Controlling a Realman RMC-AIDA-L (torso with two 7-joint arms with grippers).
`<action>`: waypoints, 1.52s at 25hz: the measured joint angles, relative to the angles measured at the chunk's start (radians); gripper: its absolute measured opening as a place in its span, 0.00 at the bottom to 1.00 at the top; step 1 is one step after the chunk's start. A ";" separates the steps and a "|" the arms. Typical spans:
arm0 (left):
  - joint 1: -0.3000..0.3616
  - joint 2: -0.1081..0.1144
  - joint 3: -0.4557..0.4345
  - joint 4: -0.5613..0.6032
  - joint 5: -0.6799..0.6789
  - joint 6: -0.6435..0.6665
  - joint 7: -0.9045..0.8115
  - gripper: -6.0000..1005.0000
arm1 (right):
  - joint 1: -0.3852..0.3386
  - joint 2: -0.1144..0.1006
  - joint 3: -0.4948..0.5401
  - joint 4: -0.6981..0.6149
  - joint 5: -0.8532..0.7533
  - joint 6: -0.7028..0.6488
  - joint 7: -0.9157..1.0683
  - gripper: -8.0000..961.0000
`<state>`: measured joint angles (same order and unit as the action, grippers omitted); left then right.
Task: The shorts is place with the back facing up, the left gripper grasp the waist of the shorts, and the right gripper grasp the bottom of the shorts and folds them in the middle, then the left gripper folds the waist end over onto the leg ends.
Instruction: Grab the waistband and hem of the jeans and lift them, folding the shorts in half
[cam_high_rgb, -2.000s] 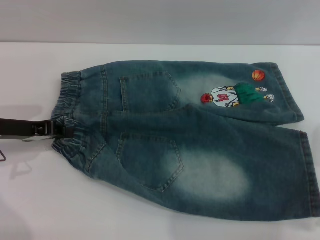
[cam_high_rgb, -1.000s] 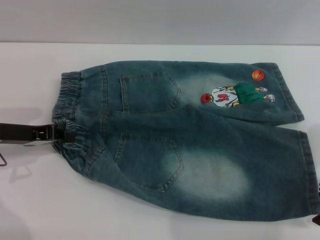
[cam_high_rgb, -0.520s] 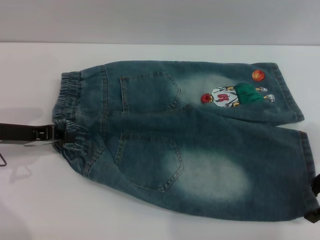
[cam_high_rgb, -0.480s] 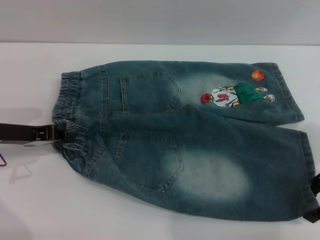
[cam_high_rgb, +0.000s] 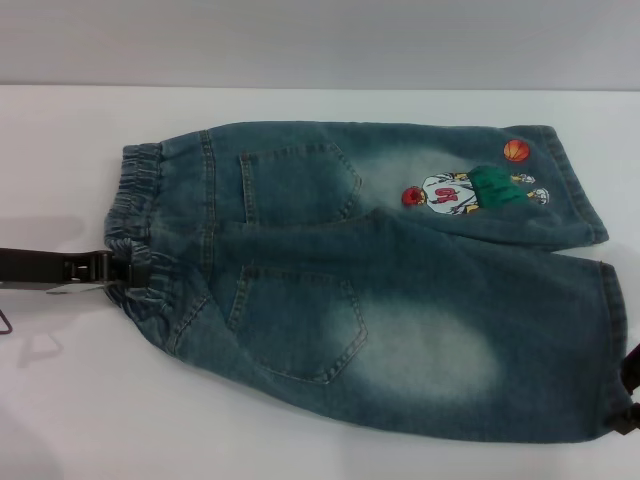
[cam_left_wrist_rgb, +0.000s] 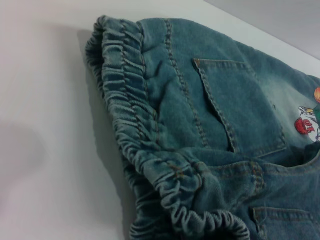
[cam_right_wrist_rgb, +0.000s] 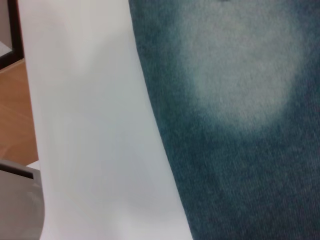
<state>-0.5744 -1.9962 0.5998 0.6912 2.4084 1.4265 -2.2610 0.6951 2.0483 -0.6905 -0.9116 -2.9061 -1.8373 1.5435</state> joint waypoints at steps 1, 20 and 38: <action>0.000 0.001 0.000 0.000 0.000 0.000 0.000 0.12 | -0.001 0.000 0.000 -0.002 0.000 -0.001 -0.003 0.52; 0.002 0.000 -0.010 0.005 -0.002 0.006 0.021 0.13 | -0.018 -0.005 -0.005 -0.006 0.044 -0.011 -0.012 0.01; 0.076 0.006 -0.066 0.006 -0.409 0.093 0.255 0.14 | -0.176 -0.059 0.163 -0.012 0.679 0.016 -0.068 0.01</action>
<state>-0.4980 -1.9901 0.5333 0.6968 1.9995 1.5200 -2.0062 0.5192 1.9890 -0.5276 -0.9240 -2.2269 -1.8215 1.4755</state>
